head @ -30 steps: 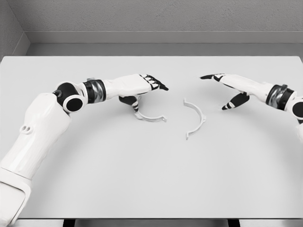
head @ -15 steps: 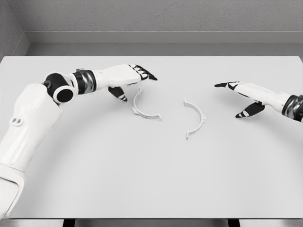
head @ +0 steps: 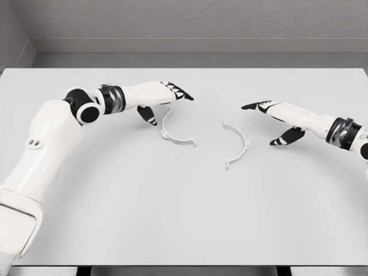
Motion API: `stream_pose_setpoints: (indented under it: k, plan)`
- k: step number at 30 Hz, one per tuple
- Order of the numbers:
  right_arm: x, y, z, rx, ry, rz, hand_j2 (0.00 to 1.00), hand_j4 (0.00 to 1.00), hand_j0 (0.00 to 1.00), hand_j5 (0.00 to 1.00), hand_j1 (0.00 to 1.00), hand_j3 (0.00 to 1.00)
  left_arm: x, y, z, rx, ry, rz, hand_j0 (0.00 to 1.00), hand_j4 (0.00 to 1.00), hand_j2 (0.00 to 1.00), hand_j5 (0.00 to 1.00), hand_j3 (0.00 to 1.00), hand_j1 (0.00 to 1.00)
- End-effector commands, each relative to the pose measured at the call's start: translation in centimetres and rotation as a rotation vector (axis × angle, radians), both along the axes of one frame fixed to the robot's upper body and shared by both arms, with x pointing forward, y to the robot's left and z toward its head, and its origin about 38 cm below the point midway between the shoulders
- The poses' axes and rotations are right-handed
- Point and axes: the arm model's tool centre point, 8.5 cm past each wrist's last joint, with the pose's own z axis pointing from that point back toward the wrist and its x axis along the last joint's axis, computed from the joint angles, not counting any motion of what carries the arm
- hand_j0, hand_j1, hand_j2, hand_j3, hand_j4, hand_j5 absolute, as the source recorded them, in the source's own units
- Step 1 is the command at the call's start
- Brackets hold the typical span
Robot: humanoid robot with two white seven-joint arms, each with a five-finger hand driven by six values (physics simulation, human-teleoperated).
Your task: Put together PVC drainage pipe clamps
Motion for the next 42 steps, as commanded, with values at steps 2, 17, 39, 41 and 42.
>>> stream_pose_setpoints:
  k: [2,17,39,41,42]
  plan:
    - [-0.5,1.3,0.5,0.017,-0.019,0.034,1.0,1.0,1.0,1.0,1.0,1.0,0.0,-0.3,-0.2,-0.003,0.005,0.002,1.0,1.0,1.0,1.0,1.0,1.0]
    - [-2.9,2.7,1.3,0.0,-0.062,0.113,1.0,1.0,1.0,1.0,1.0,1.0,0.0,-1.9,-0.5,-0.007,0.016,-0.016,1.0,1.0,1.0,1.0,1.0,1.0]
    - [-3.0,3.1,1.3,-0.001,-0.061,0.122,1.0,1.0,1.0,1.0,1.0,1.0,0.8,-3.4,1.7,-0.014,-0.022,-0.036,1.0,1.0,1.0,1.0,1.0,1.0]
    - [-3.0,3.1,1.2,0.0,-0.06,0.123,1.0,1.0,1.0,1.0,1.0,1.0,0.9,-3.8,2.0,-0.017,-0.028,-0.042,1.0,1.0,1.0,1.0,1.0,1.0]
    - [-3.0,3.1,1.2,-0.001,-0.059,0.122,1.0,1.0,1.0,1.0,1.0,1.0,0.9,-3.8,2.1,-0.014,-0.028,-0.043,1.0,1.0,1.0,1.0,1.0,1.0]
